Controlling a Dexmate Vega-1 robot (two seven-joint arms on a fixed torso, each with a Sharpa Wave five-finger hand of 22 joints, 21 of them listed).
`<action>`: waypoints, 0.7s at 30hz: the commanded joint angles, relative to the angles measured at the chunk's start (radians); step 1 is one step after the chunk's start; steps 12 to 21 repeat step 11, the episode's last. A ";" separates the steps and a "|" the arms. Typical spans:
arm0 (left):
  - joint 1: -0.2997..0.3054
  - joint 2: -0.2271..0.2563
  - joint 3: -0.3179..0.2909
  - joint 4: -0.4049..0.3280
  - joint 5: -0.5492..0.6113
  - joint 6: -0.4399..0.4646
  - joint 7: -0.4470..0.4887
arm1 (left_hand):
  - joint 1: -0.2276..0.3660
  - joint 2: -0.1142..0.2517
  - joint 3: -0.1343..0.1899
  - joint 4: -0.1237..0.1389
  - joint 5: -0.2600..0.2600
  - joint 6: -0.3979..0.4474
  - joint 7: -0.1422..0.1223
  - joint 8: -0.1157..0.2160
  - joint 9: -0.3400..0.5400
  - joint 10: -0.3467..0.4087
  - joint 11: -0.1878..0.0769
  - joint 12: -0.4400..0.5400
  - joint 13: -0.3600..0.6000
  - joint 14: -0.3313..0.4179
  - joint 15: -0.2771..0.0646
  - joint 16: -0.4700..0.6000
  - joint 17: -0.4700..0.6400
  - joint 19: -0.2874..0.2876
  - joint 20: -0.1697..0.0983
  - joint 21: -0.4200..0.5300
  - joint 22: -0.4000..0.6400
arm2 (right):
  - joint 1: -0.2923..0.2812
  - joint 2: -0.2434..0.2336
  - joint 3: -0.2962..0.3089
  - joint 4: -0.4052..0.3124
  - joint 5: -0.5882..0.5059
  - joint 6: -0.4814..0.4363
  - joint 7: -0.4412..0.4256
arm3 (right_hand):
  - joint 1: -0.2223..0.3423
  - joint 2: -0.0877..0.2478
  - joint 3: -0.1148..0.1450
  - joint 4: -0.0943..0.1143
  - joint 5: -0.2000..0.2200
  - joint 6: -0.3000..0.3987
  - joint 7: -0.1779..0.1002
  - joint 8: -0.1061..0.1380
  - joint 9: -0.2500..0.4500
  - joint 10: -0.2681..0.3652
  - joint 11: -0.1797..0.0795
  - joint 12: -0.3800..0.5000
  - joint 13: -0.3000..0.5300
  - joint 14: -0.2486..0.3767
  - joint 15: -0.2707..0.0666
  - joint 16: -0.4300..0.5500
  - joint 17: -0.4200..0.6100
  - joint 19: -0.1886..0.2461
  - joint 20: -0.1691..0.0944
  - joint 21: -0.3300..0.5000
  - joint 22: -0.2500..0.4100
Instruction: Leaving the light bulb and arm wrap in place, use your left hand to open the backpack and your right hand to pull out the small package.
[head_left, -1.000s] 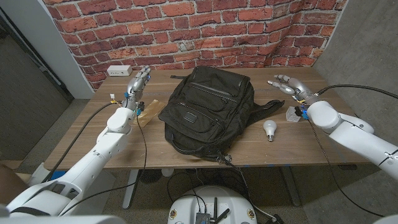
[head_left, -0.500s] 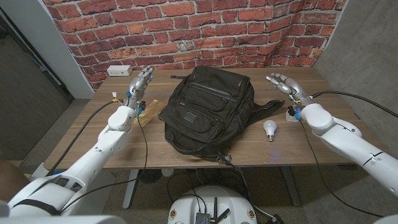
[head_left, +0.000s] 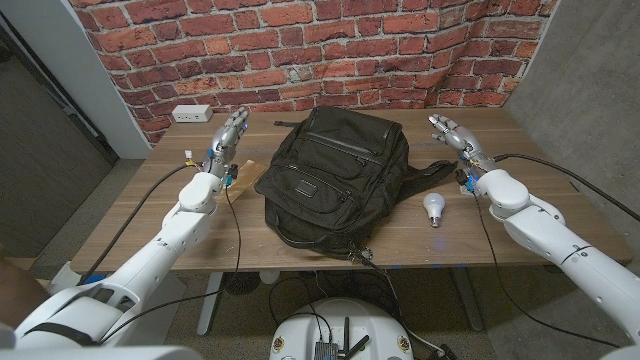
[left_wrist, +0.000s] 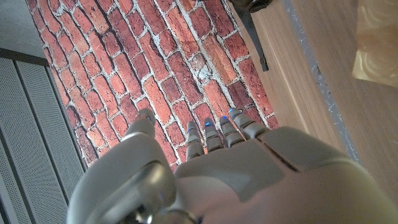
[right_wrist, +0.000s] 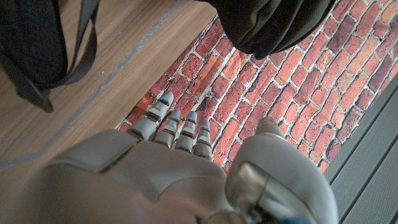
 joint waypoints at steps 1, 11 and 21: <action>0.048 0.002 -0.002 -0.062 -0.016 0.028 0.025 | -0.016 0.005 0.006 0.009 0.009 -0.018 0.002 0.000 0.000 -0.026 0.002 -0.007 0.003 -0.021 0.002 -0.002 0.005 -0.015 -0.083 -0.003 0.002 | 0.041 0.080 -0.017 0.134 0.091 0.133 0.078 | -0.014 0.004 0.004 0.012 0.011 -0.007 0.002 0.002 0.001 0.002 -0.006 0.003 0.001 -0.003 -0.034 0.003 -0.001 -0.009 -0.022 -0.003 0.003; 0.080 -0.020 -0.011 -0.062 -0.027 -0.008 0.041 | -0.032 0.004 0.014 0.013 0.009 -0.010 0.009 0.010 0.000 -0.022 -0.003 0.003 0.003 -0.010 0.002 0.007 0.004 -0.003 -0.082 0.008 0.002 | 0.071 0.145 -0.032 0.215 0.170 0.197 0.155 | -0.031 0.013 0.004 0.021 0.014 -0.002 0.013 0.006 0.001 0.007 -0.003 0.006 0.000 0.002 -0.035 0.007 -0.002 -0.011 -0.027 -0.001 0.003; 0.080 -0.020 -0.011 -0.062 -0.027 -0.008 0.041 | -0.032 0.004 0.014 0.013 0.009 -0.010 0.009 0.010 0.000 -0.022 -0.003 0.003 0.003 -0.010 0.002 0.007 0.004 -0.003 -0.082 0.008 0.002 | 0.071 0.145 -0.032 0.215 0.170 0.197 0.155 | -0.031 0.013 0.004 0.021 0.014 -0.002 0.013 0.006 0.001 0.007 -0.003 0.006 0.000 0.002 -0.035 0.007 -0.002 -0.011 -0.027 -0.001 0.003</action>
